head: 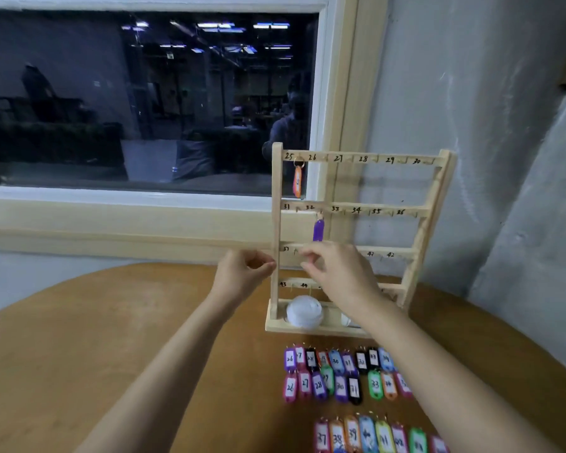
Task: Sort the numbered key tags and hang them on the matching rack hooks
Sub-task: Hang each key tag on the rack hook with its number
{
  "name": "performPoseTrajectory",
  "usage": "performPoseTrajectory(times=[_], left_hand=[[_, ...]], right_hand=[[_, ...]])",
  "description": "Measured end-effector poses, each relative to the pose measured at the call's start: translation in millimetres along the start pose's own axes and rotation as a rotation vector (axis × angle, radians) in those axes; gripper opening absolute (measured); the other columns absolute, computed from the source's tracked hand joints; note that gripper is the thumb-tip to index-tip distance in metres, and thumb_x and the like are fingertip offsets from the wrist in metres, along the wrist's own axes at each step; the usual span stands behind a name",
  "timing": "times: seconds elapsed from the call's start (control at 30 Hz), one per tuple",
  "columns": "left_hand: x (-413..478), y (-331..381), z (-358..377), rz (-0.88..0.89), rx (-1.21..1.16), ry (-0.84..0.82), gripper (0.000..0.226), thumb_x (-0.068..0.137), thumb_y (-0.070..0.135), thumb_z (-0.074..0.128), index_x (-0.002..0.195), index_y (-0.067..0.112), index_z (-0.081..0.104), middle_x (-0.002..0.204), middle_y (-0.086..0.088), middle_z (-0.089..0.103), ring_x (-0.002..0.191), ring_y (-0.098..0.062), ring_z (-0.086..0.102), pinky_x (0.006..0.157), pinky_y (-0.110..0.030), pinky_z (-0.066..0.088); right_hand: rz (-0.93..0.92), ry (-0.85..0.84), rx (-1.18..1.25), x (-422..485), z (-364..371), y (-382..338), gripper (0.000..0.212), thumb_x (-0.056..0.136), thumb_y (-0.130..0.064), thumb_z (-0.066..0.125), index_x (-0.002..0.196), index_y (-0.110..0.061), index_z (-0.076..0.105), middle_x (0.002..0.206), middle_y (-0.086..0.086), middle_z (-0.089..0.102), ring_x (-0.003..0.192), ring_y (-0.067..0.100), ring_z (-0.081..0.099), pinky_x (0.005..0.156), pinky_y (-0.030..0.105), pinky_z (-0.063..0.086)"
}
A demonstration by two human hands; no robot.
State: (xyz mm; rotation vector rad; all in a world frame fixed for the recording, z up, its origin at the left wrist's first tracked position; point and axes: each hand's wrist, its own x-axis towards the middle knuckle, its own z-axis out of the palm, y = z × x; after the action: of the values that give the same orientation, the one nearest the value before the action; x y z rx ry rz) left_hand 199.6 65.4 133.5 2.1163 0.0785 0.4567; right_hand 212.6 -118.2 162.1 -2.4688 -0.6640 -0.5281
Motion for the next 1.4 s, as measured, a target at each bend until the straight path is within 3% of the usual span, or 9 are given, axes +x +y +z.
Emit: performPoseTrajectory(times=[0.17,0.3,0.47,0.6,0.83,1.23,1.3,1.4], left_hand=[[-30,-65,41,-0.145,0.152,-0.143,0.006,0.083,0.021,0.07,0.085,0.017,0.074,0.071,0.003,0.068,0.067,-0.013,0.062,0.072,-0.036,0.056],[-40,-93,64,-0.221,0.263,-0.198,0.015,0.081,0.03,0.071,0.09,0.018,0.074,0.075,0.009,0.064,0.068,-0.006,0.058,0.059,-0.017,0.044],[-38,-103,78,-0.193,0.343,-0.261,0.025,0.075,0.037,0.075,0.094,0.021,0.074,0.087,0.005,0.069,0.08,-0.012,0.062,0.071,-0.027,0.05],[-34,-99,87,-0.168,0.348,-0.284,0.022,0.075,0.033,0.074,0.094,0.023,0.075,0.087,0.005,0.07,0.079,-0.011,0.061,0.065,-0.023,0.042],[-32,-98,95,-0.176,0.36,-0.253,0.013,0.076,0.028,0.073,0.086,0.022,0.075,0.086,0.003,0.07,0.084,-0.015,0.062,0.067,-0.024,0.044],[-31,-104,91,-0.181,0.305,-0.243,0.007,0.075,0.027,0.076,0.072,0.021,0.073,0.072,0.007,0.066,0.075,-0.012,0.063,0.066,-0.028,0.052],[-30,-106,89,-0.193,0.285,-0.237,0.009,0.074,0.029,0.077,0.071,0.021,0.073,0.071,0.006,0.066,0.073,-0.012,0.063,0.064,-0.026,0.052],[-28,-104,82,-0.214,0.248,-0.218,0.011,0.076,0.026,0.076,0.077,0.015,0.075,0.069,0.005,0.066,0.067,-0.007,0.059,0.052,-0.013,0.041]], right_hand=[[0.133,-0.215,-0.01,-44,56,26,0.015,0.088,-0.028,0.059,0.099,-0.029,0.07,0.094,-0.012,0.069,0.088,0.013,0.063,0.07,0.028,0.049],[0.166,-0.323,-0.003,-62,81,37,0.015,0.089,-0.033,0.061,0.102,-0.03,0.069,0.095,-0.011,0.069,0.089,0.009,0.063,0.075,0.028,0.052],[0.143,-0.4,0.015,-74,94,43,0.02,0.089,-0.038,0.061,0.106,-0.031,0.068,0.1,-0.012,0.069,0.089,0.006,0.061,0.072,0.022,0.046],[0.106,-0.449,-0.006,-77,102,45,0.02,0.085,-0.041,0.065,0.103,-0.033,0.068,0.095,-0.013,0.067,0.088,0.006,0.059,0.074,0.025,0.049],[0.026,-0.482,-0.104,-79,112,48,0.017,0.088,-0.038,0.062,0.102,-0.032,0.067,0.098,-0.009,0.062,0.097,0.013,0.054,0.072,0.027,0.043],[0.002,-0.441,-0.099,-80,115,47,0.008,0.088,-0.034,0.062,0.093,-0.031,0.068,0.096,-0.011,0.062,0.091,0.01,0.056,0.073,0.029,0.049],[0.01,-0.433,-0.079,-79,113,47,0.008,0.088,-0.034,0.063,0.092,-0.031,0.068,0.094,-0.012,0.064,0.088,0.008,0.057,0.07,0.026,0.047],[0.052,-0.431,-0.011,-76,108,45,0.009,0.088,-0.035,0.062,0.09,-0.031,0.07,0.091,-0.013,0.067,0.083,0.004,0.059,0.071,0.025,0.049]])
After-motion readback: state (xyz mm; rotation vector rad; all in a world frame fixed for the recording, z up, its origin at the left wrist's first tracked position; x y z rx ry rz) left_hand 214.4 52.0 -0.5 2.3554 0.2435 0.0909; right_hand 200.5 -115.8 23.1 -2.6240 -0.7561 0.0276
